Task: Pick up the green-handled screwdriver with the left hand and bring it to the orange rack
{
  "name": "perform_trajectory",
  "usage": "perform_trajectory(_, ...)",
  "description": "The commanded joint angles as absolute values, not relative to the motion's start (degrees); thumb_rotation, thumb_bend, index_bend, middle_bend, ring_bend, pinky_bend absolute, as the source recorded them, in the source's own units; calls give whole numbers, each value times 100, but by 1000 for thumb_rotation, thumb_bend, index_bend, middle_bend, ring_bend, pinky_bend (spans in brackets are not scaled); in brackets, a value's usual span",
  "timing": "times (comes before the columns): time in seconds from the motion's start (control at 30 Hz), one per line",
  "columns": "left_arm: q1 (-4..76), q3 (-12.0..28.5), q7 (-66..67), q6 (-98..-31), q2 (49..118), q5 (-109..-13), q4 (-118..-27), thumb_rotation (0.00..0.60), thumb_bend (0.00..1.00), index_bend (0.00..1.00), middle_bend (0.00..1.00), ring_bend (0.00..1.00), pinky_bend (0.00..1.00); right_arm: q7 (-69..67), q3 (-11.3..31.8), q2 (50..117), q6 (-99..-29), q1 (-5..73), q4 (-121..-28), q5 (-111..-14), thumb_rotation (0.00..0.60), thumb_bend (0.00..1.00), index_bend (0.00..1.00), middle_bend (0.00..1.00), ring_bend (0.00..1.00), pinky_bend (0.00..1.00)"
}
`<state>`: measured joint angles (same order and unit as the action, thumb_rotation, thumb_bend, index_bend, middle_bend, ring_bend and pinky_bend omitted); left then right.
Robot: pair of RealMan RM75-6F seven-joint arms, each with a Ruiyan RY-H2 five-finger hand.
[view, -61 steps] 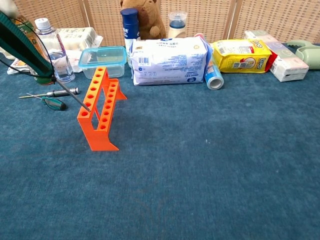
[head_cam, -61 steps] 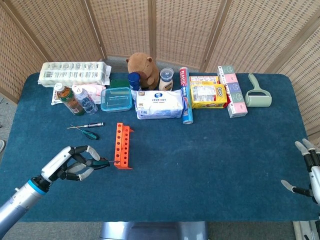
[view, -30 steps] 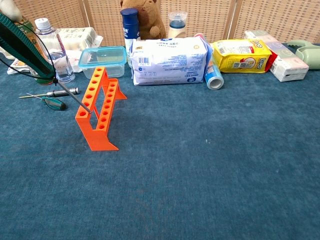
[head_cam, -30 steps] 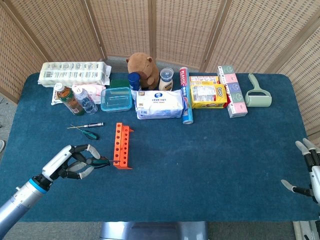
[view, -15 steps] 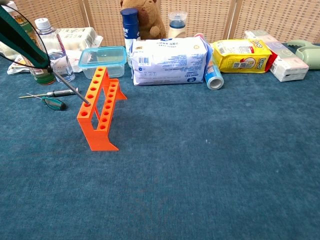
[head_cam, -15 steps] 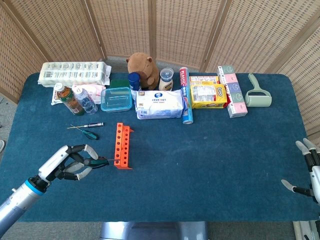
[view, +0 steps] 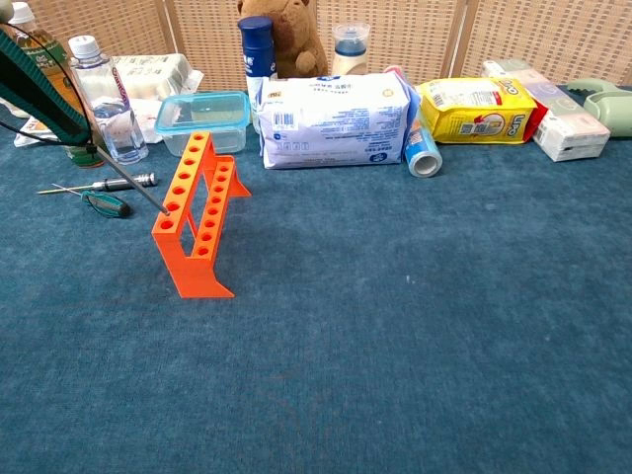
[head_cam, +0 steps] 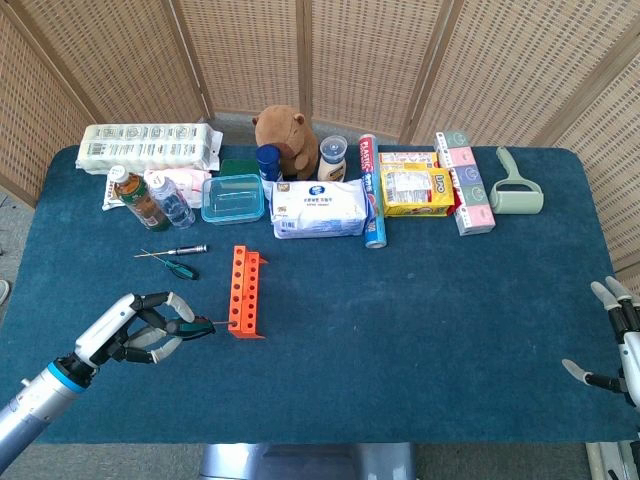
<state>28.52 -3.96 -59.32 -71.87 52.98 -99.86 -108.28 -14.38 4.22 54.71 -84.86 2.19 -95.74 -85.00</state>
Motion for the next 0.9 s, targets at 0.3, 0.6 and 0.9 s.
perform_trajectory(0.3,2895,-386,-5939,-7091,5355,-9902,-10782,600,416,560,998,960,950,-1434,423,5471,-8479,220,-9583,-8488,600,34,59,0,0,0)
perform_trajectory(0.6,2898,-396,-5944,-7083,5340,-9894,-10797,600,416,559,998,959,950,-1459,426,5458,-8485,215,-9587,-8484,600,34,59,0,0,0)
perform_trajectory(0.9,2893,-434,-6024,-7096,5317,-9937,-10749,600,415,559,999,959,950,-1453,423,5459,-8491,212,-9589,-8491,600,34,59,0,0,0)
